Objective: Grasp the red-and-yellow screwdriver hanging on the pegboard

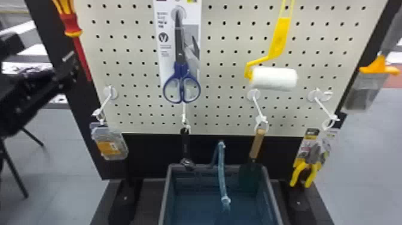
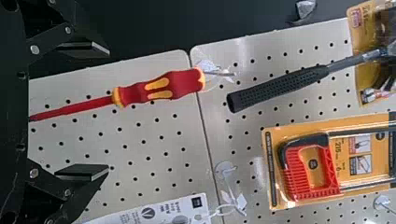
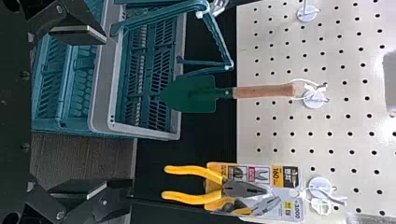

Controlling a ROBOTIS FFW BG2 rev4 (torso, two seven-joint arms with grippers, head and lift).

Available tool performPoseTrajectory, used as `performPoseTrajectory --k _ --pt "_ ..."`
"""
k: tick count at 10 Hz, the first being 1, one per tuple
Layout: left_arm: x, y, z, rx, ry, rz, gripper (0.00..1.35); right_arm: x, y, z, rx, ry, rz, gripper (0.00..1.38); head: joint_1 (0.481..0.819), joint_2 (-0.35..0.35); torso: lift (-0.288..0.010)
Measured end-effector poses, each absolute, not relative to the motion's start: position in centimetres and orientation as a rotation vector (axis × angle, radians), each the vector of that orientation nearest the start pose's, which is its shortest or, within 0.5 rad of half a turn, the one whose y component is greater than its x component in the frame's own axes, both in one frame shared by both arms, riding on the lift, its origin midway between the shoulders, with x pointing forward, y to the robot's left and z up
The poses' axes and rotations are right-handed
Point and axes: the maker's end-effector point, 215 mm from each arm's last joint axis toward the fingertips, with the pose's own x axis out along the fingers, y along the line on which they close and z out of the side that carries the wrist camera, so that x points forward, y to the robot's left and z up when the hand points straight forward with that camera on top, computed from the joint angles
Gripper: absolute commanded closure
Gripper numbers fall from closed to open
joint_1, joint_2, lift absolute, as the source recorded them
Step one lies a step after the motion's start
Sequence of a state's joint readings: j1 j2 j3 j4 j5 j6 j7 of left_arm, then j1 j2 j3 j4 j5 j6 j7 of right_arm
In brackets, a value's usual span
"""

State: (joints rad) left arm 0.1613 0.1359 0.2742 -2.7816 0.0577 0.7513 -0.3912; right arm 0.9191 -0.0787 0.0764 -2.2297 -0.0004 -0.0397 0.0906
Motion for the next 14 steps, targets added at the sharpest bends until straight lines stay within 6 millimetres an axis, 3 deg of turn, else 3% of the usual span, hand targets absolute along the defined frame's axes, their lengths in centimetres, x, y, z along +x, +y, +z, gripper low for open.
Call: performPoseTrajectory --k 3,6,11,14 --pt "45.0 24.4 1.6 0.239 -0.332 -0.231 0.40 31.3 -16.7 -38.7 0.006 0.223 0.209 0.20 0.549 0.000 -0.100" --pt "47.2 23.5 2.3 0.229 -0.321 -0.281 0.40 31.4 -16.5 -38.8 0.005 0.223 0.214 0.20 0.549 0.000 -0.100" --pt "49.7 21.2 1.5 0.258 -0.200 -0.421 0.40 31.6 -16.5 -38.6 0.001 0.218 0.216 0.20 0.549 0.000 -0.100" --pt "51.8 21.7 -0.2 0.231 -0.114 -0.497 0.40 31.7 -16.5 -38.5 0.000 0.216 0.217 0.20 0.549 0.000 -0.100"
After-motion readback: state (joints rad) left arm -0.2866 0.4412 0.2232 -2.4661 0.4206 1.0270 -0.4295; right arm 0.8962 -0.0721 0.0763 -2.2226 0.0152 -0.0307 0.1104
